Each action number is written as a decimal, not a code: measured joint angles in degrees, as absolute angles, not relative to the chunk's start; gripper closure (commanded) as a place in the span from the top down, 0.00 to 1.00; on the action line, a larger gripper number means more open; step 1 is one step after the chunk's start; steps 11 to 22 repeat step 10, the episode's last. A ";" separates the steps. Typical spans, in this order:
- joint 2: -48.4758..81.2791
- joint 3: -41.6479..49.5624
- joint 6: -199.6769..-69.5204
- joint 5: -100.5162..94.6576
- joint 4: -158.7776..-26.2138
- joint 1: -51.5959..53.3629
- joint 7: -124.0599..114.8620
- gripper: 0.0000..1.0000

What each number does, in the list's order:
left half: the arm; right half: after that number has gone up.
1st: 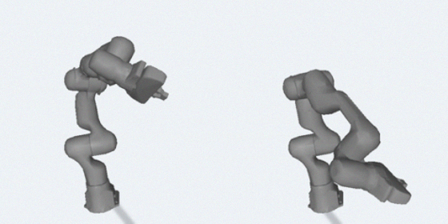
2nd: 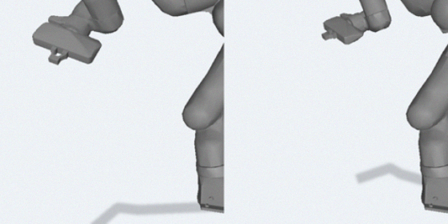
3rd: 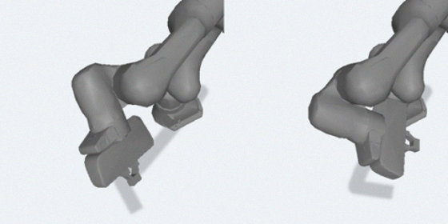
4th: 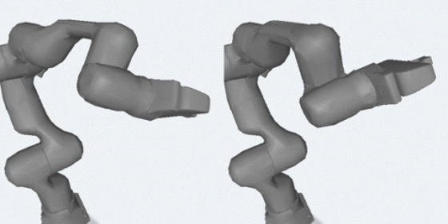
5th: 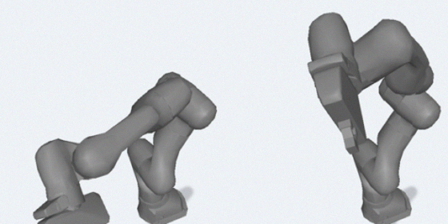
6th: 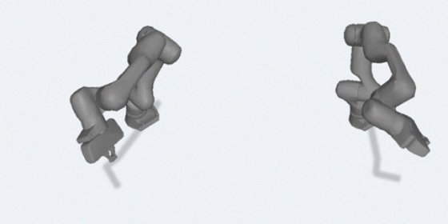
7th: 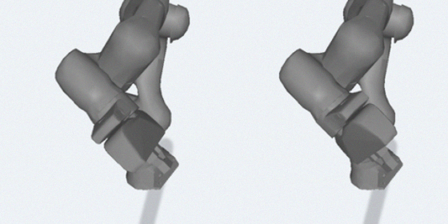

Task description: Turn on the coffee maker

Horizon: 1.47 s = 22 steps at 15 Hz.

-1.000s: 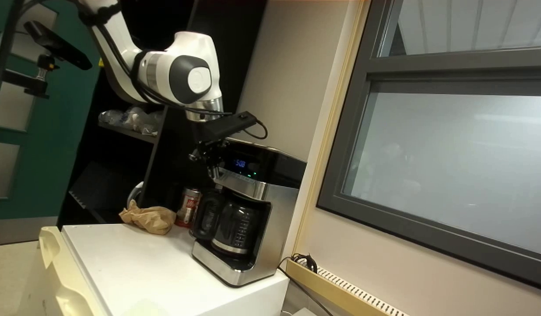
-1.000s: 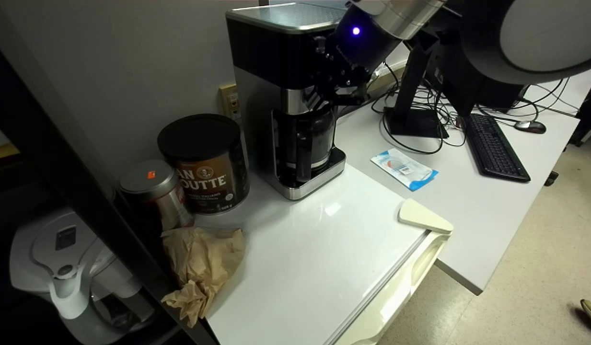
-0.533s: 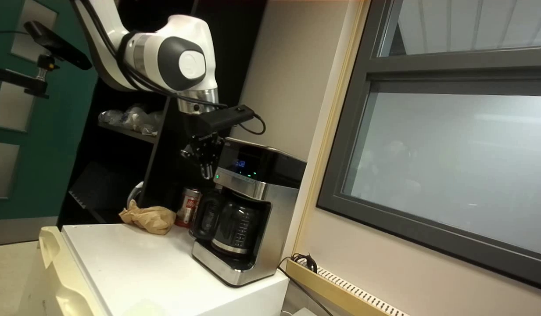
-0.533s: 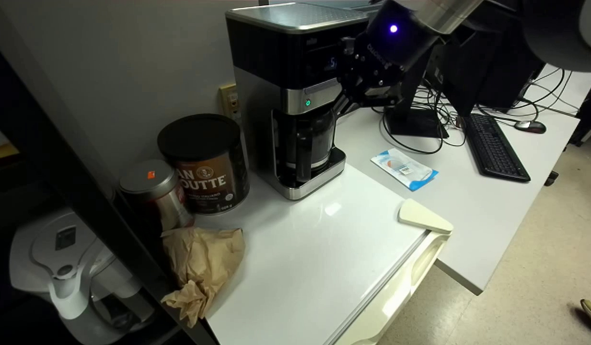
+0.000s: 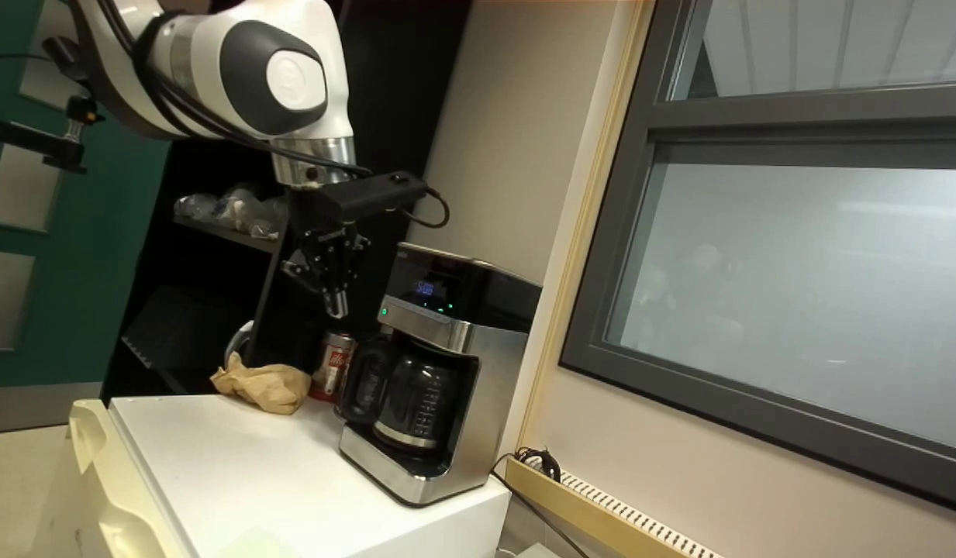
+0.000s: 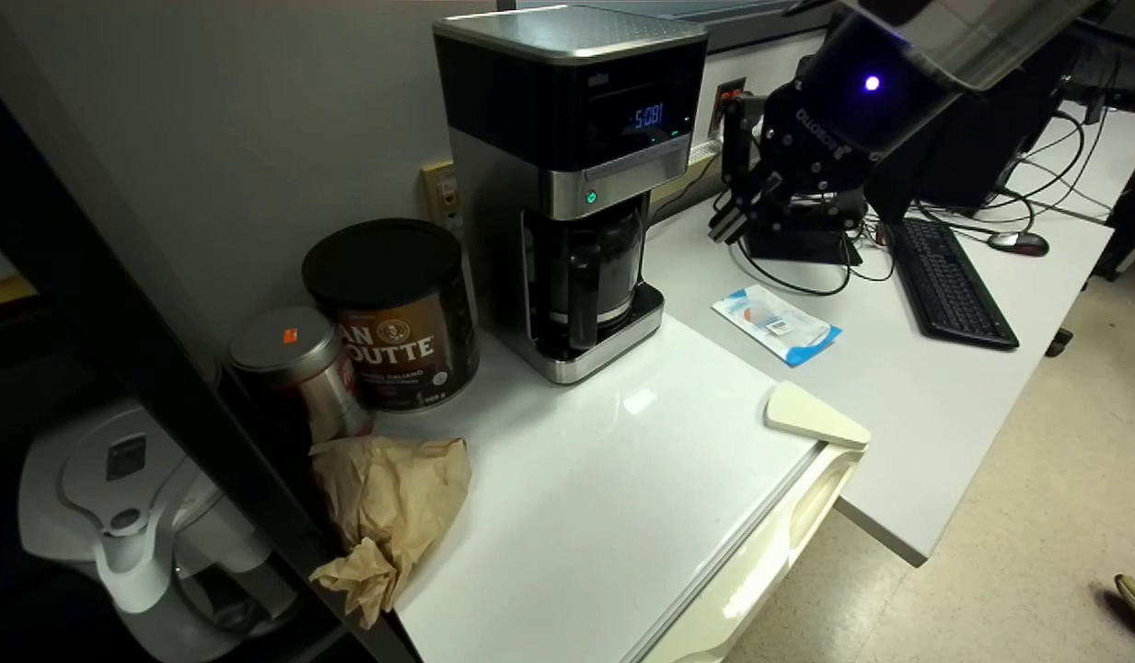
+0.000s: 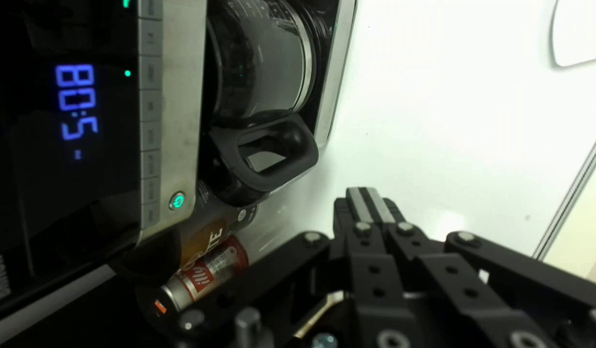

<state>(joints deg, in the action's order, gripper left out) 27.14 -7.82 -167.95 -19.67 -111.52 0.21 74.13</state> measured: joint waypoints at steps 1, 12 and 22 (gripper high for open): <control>26.40 -7.46 -168.74 -20.33 -112.73 0.23 74.13 0.00; 23.51 -4.25 -170.25 -24.89 -115.14 1.05 73.91 0.00; 23.51 -4.25 -170.25 -24.89 -115.14 1.05 73.91 0.00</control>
